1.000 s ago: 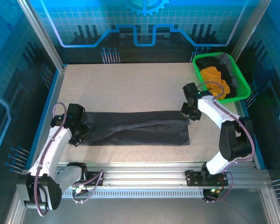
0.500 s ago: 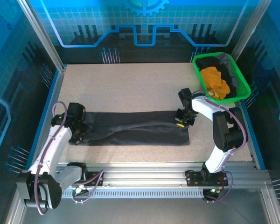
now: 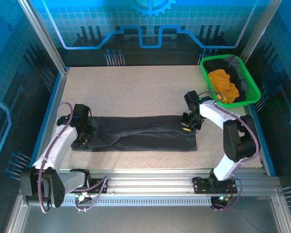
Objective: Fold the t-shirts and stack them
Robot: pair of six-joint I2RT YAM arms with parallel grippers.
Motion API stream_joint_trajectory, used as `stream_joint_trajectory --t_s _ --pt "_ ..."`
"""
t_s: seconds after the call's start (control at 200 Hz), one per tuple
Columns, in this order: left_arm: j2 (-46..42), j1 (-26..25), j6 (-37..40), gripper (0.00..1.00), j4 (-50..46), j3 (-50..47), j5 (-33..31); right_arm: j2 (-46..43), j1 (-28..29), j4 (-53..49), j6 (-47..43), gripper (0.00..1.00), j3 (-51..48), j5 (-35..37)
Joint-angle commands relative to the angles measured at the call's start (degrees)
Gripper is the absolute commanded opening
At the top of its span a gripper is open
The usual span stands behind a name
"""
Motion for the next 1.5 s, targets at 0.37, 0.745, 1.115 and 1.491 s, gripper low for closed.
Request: stream_joint_trajectory --t_s 0.37,0.745,1.115,1.491 --pt "19.7 8.3 5.3 0.54 10.0 14.6 7.4 9.8 -3.7 0.4 0.4 0.16 7.2 -0.4" --pt "45.5 13.2 8.1 0.37 9.9 28.2 13.8 27.6 -8.6 -13.9 0.2 0.15 25.0 2.1" --pt "57.1 13.2 5.5 0.37 12.9 43.7 24.6 47.9 -13.5 -21.4 -1.9 0.16 57.4 0.2" --pt "46.6 16.5 12.8 0.52 22.3 34.9 24.0 43.9 -12.1 -18.5 -8.6 0.24 64.0 -1.9"
